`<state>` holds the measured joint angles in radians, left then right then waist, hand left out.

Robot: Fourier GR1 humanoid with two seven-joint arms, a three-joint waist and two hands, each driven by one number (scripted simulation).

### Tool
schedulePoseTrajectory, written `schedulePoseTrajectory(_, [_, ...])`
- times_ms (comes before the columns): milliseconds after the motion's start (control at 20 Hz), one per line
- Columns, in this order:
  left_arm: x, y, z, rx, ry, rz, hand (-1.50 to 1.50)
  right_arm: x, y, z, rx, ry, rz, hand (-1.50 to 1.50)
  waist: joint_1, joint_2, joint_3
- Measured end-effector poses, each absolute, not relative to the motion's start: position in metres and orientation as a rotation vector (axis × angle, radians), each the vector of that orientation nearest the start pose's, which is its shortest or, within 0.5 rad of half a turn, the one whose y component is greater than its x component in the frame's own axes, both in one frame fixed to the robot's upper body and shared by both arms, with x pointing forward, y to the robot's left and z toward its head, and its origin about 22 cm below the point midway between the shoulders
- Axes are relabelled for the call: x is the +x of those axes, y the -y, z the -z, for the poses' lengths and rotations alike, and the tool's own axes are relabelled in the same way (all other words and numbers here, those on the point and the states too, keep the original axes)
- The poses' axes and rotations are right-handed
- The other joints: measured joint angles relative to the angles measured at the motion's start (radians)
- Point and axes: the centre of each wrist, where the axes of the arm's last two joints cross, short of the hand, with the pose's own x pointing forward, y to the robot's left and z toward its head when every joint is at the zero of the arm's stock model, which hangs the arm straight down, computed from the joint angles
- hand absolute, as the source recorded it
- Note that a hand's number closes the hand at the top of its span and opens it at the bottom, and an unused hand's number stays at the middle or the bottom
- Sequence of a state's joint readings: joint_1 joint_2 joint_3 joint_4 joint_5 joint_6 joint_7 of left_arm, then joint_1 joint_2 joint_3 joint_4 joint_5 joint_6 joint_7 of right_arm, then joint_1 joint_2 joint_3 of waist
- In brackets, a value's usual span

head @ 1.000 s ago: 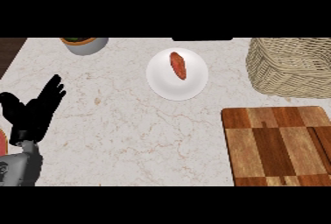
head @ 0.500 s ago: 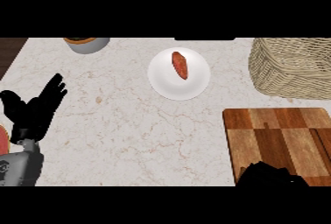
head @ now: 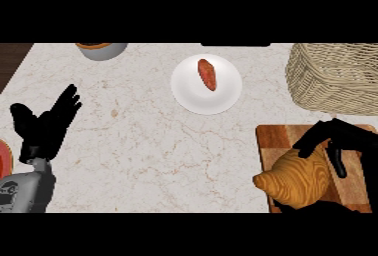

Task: Pick the croissant from the cutting board and place it in the basket

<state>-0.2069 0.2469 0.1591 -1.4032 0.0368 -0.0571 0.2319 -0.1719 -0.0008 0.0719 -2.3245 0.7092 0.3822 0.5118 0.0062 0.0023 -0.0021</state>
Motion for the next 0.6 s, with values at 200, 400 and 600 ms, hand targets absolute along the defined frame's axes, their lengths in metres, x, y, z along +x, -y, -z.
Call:
schedulePoseTrajectory(200, [0.294, -0.308, -0.038, 0.188, 1.382, 0.080, 0.00, 0.212, 0.211, -0.231, -0.745, 1.786, -0.528, 1.50, 0.000, -0.001, 0.000])
schedulePoseTrajectory(400, [0.297, -0.311, -0.045, 0.190, 1.385, 0.076, 0.00, 0.242, 0.238, -0.253, -0.842, 1.762, -0.479, 1.50, 0.000, -0.001, 0.001])
schedulePoseTrajectory(600, [0.292, -0.318, -0.041, 0.188, 1.386, 0.074, 0.00, 0.270, 0.270, -0.265, -0.898, 1.737, -0.433, 1.50, 0.000, 0.000, 0.002])
